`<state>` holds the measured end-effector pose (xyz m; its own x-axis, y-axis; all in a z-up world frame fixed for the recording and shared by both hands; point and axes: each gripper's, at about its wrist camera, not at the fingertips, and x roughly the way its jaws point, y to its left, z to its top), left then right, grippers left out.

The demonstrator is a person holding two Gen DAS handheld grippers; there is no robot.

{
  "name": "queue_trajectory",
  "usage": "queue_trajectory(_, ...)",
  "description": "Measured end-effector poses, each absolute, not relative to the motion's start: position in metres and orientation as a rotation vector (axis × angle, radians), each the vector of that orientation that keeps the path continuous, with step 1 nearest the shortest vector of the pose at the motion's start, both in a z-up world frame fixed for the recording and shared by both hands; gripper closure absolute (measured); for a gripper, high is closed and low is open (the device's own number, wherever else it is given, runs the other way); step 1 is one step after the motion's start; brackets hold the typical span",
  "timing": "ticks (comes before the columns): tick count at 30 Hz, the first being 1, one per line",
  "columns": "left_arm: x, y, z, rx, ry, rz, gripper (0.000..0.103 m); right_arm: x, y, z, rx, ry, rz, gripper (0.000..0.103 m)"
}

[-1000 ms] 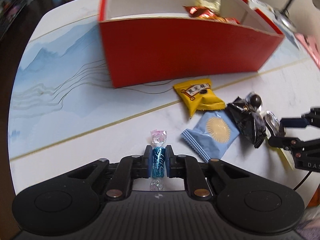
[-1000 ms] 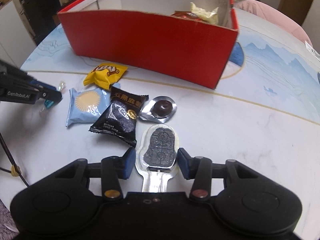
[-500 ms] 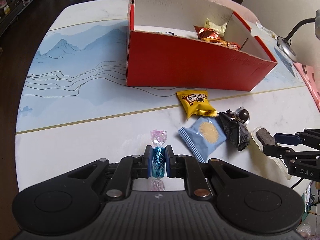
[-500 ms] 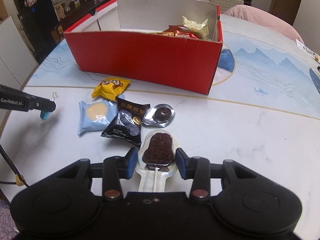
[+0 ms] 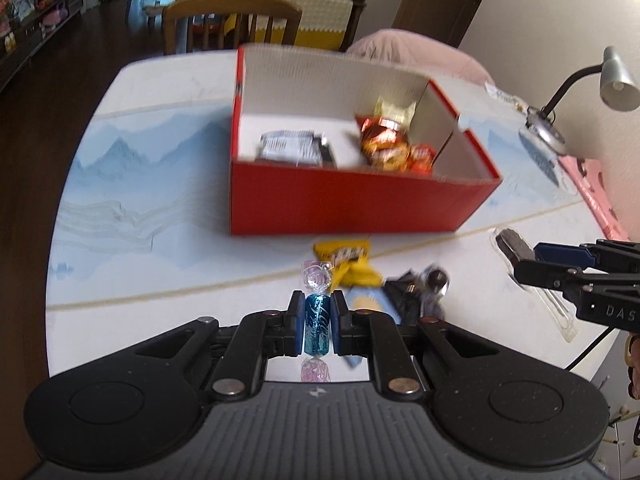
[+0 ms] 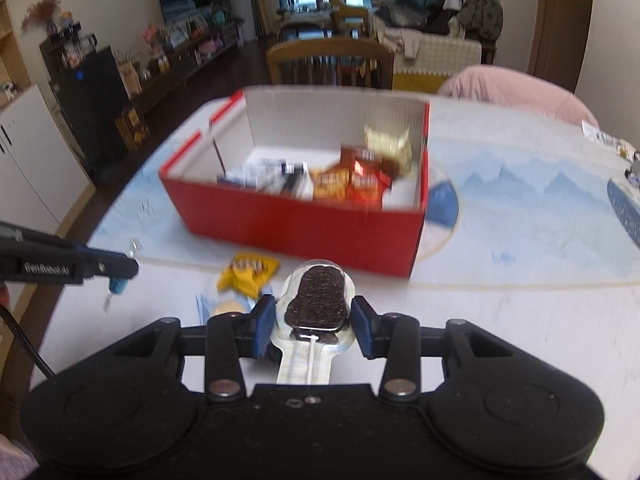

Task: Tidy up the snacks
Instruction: 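Carry the candy and lollipop into the red box and open both tools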

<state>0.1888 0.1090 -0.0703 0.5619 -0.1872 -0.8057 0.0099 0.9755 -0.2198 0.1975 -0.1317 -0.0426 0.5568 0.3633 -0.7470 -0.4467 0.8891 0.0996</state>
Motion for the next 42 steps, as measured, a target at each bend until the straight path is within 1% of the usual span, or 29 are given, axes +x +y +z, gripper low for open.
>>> queue_trajectory(10, 0.233, 0.101, -0.028, -0.147, 0.891, -0.1, 0.09, 0.244, -0.12, -0.01, -0.125, 0.772, 0.476, 0.062)
queue_trajectory(19, 0.283, 0.1, -0.011, -0.102, 0.874, -0.072, 0.09, 0.294, -0.104, 0.0, -0.15, 0.759, 0.461, 0.062)
queue_trajectory(29, 0.331, 0.092, -0.02, -0.007, 0.907, -0.052, 0.09, 0.337, -0.082, -0.02, -0.188, 0.813, 0.452, 0.062)
queue_trajectory(34, 0.351, 0.093, -0.037, 0.005, 0.956, -0.034, 0.09, 0.355, -0.073, -0.04, -0.213, 0.855, 0.452, 0.062)
queue_trajectory(42, 0.357, 0.099, -0.06, -0.035, 1.015, -0.029, 0.09, 0.372, -0.062, -0.066, -0.25, 0.904, 0.45, 0.062)
